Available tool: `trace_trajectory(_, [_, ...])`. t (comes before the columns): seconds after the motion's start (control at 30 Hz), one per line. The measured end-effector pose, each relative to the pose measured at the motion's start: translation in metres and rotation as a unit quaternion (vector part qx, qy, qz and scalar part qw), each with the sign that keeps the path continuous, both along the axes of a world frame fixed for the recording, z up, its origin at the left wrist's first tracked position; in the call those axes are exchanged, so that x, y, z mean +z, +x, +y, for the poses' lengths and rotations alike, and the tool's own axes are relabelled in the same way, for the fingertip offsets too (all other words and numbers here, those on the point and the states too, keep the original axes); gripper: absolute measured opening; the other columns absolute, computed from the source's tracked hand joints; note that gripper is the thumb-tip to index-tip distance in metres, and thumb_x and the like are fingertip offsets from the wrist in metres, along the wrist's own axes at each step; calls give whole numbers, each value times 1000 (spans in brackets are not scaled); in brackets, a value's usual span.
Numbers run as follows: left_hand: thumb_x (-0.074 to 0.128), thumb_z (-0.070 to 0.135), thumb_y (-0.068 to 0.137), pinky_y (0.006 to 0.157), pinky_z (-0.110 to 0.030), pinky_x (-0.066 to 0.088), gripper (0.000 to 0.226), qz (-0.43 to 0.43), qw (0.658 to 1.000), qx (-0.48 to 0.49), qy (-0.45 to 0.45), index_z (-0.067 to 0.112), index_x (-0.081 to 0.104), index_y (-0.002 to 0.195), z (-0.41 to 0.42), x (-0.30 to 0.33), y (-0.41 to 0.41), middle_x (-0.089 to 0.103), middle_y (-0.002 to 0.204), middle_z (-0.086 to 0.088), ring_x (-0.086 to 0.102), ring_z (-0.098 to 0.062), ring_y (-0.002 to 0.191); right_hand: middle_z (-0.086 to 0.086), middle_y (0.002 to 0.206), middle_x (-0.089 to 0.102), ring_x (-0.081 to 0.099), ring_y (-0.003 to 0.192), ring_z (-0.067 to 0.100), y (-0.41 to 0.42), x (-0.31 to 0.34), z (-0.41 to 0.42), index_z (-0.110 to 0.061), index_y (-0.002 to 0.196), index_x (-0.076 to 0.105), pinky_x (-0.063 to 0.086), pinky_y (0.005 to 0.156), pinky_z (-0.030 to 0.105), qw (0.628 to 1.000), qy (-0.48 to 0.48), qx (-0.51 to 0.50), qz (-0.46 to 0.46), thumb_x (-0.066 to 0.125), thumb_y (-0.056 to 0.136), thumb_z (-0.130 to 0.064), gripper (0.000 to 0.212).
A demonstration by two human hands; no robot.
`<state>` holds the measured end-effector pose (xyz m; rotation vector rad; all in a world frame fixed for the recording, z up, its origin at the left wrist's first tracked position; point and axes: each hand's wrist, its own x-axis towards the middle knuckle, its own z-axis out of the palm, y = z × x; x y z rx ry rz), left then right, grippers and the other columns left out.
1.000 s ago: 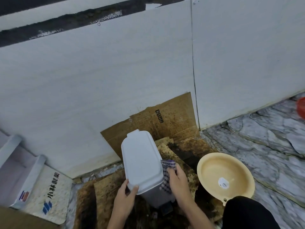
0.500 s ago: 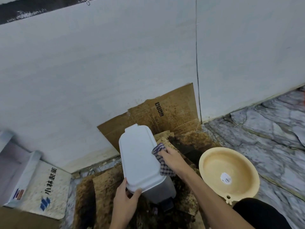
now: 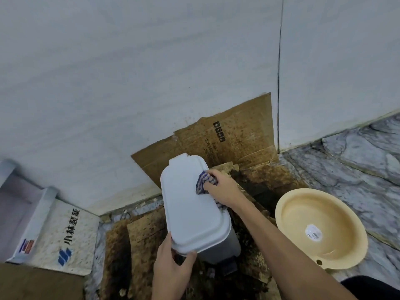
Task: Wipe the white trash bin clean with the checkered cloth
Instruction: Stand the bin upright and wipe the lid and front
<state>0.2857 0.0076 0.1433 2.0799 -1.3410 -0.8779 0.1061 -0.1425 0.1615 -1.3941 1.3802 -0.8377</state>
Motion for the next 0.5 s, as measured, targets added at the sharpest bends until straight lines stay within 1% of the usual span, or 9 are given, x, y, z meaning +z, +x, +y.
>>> trace_trajectory(0.1, [79,43,79,113,-34,38,89,4,1000,-6,-2,31,33,154,0,-4,3,39,156,7,45,-16,138,-7,104,65,61,97,13,4,-1,-20,-29,126,55,52,87,33,1000,0,10,20,60,85,-27,41])
trace_trajectory(0.17, [81,44,77,113,-36,39,92,3,1000,-11,-3,32,33,155,0,-6,5,40,155,9,45,-15,137,-6,109,65,60,100,14,8,-1,-32,-30,129,53,52,91,39,999,-2,10,30,60,82,-32,48])
trace_trajectory(0.2, [81,45,77,113,-36,39,93,1,1000,-15,-4,32,33,155,0,-6,6,40,155,10,45,-14,137,-6,109,64,60,101,15,10,-1,-35,-31,130,53,52,92,39,999,-4,10,33,60,82,-32,49])
trace_trajectory(0.27, [79,48,77,113,-37,40,93,-6,1000,-21,-7,33,31,155,-1,-8,6,40,155,10,45,-14,137,-6,107,63,59,99,15,11,-2,-38,-30,131,52,51,88,35,999,-10,7,33,61,83,-30,48])
trace_trajectory(0.3, [79,50,77,113,-39,41,93,-7,1000,-20,-4,34,31,155,-1,-10,6,40,155,11,44,-14,137,-7,105,62,59,98,13,11,-5,-35,-29,132,52,50,84,30,999,-14,2,30,61,84,-29,48])
trace_trajectory(0.37, [77,50,77,113,-40,41,92,-6,1000,-22,1,35,30,155,-1,-11,6,41,154,12,42,-13,138,-8,105,61,57,95,9,10,-13,-24,-28,132,52,44,73,18,999,-28,-6,20,62,86,-25,47])
trace_trajectory(0.4, [77,49,78,113,-39,41,92,-9,1000,-26,-2,35,30,155,-1,-12,5,42,154,13,42,-13,138,-9,107,61,57,95,8,9,-19,-16,-27,132,53,41,71,14,999,-36,-9,16,62,86,-24,47])
trace_trajectory(0.43, [77,48,78,112,-39,41,92,-11,1000,-28,-6,35,29,155,-1,-12,5,42,154,13,42,-13,138,-9,109,61,57,97,8,8,-24,-9,-27,133,53,40,72,14,999,-44,-10,13,63,87,-25,47])
trace_trajectory(0.5, [78,45,79,112,-39,41,91,-17,999,-31,-11,35,29,156,-1,-13,5,42,154,12,43,-13,138,-11,113,61,58,102,8,6,-30,-1,-27,134,53,41,79,17,998,-55,-11,9,66,88,-33,49])
